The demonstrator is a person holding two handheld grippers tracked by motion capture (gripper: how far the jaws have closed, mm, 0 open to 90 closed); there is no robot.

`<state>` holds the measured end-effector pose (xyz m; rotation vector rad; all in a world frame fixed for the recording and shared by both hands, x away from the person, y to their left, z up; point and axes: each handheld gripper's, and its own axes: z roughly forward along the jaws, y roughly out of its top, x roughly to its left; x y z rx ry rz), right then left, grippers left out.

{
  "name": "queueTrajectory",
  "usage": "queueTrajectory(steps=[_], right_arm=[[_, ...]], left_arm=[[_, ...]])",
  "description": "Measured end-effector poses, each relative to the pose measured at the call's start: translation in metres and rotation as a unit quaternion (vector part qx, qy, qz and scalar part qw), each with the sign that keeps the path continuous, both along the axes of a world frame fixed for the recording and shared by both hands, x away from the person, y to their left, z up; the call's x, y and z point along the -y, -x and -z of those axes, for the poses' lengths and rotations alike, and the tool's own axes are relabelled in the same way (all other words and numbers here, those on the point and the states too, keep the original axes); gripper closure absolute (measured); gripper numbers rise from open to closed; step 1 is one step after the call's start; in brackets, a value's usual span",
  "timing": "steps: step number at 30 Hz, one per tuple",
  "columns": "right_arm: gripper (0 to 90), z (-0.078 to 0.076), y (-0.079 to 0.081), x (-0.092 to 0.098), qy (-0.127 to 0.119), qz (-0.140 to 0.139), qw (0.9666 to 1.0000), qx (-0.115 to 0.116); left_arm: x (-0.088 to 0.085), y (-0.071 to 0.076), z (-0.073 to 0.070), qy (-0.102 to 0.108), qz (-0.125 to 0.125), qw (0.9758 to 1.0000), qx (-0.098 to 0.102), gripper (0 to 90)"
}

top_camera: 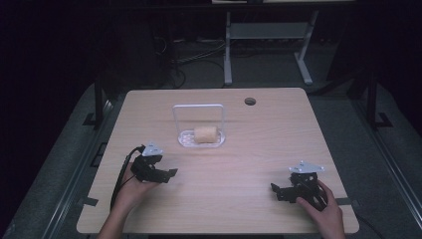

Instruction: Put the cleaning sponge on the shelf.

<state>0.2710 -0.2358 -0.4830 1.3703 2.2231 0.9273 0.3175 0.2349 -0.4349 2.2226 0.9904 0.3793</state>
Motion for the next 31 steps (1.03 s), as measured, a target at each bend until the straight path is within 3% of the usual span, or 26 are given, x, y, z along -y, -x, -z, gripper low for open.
queueTrajectory(steps=[15, 23, 31], right_arm=[[0.7, 0.000, 0.000, 0.000, 0.000, 0.000, 1.0000, -0.001], [0.6, 0.000, 0.000, 0.000, -0.001, 0.000, 1.0000, -0.001], [0.6, 0.000, 0.000, 0.000, -0.001, 0.000, 1.0000, 0.000]], left_arm=[[-0.026, 0.034, 0.022, -0.012, -0.015, 0.9998, 0.000, 15.2], [-0.030, 0.037, 0.031, -0.020, -0.014, 0.9996, -0.013, 13.9], [-0.035, 0.038, 0.034, -0.007, -0.003, 1.0000, 0.001, 13.1]])
